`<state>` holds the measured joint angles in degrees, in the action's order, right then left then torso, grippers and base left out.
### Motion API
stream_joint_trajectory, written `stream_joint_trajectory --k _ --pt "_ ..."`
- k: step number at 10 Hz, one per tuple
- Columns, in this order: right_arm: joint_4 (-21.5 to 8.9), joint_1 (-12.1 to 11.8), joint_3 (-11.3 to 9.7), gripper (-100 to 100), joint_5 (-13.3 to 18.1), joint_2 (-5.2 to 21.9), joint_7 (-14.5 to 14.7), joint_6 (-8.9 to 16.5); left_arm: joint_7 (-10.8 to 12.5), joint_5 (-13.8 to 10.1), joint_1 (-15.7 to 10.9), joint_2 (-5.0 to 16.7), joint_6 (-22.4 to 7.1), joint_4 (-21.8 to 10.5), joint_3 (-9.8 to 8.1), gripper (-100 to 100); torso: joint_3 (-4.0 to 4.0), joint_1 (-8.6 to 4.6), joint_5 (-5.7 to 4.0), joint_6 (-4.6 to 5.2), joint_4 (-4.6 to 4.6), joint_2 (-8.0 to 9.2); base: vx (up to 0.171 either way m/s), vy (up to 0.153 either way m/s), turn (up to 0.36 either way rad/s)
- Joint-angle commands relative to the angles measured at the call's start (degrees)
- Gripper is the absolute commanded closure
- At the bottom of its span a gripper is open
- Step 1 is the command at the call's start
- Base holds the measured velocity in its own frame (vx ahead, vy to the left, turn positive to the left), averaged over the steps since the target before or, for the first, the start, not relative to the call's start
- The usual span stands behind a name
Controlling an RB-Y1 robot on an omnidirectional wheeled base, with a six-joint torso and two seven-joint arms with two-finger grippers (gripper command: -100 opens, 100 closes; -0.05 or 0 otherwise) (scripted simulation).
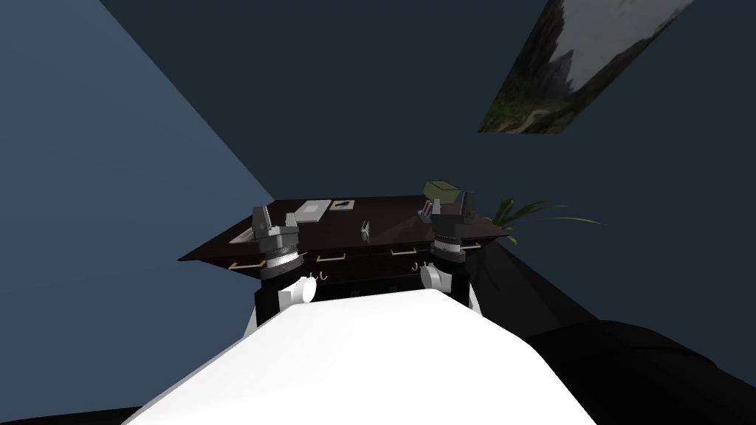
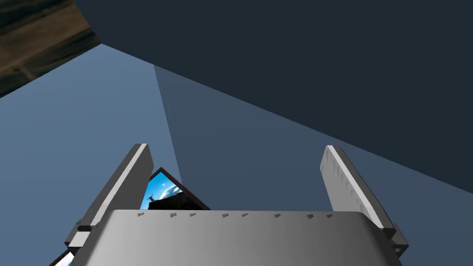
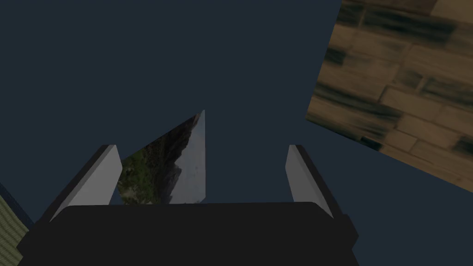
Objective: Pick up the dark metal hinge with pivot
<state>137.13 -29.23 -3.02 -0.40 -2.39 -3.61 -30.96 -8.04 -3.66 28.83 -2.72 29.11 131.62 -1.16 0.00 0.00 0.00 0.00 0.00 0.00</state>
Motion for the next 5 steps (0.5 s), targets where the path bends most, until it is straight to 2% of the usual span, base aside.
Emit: stream_joint_trajectory --k 1,3,4,5 --pt "0.0 0.0 0.0 0 0.0 0.0 0.0 0.0 -0.6 0.1 -0.6 2.7 -1.4 0.1 -0.17 -100 0.0 0.0 0.0 0.0 0.0 0.0 -0.016 -0.007 -0.06" --pt "0.0 0.0 0.0 0 0.0 0.0 0.0 0.0 -1.9 0.4 -2.2 6.1 -4.6 0.2 -0.58 -100 0.06 0.0 0.0 0.02 0.02 0.1 -0.04 -0.008 -0.102" --pt "0.0 0.0 0.0 0 0.0 0.0 0.0 0.0 -1.9 0.4 -2.2 6.7 -4.6 0.2 -0.58 -100 0.08 -0.02 0.0 0.01 0.03 0.15 -0.035 -0.007 -0.044" --pt "0.0 0.0 0.0 0 0.0 0.0 0.0 0.0 -2.8 0.5 -3.2 8.6 -6.9 0.3 -0.88 -100 0.08 -0.01 0.0 0.0 0.03 0.13 -0.036 -0.008 -0.102"
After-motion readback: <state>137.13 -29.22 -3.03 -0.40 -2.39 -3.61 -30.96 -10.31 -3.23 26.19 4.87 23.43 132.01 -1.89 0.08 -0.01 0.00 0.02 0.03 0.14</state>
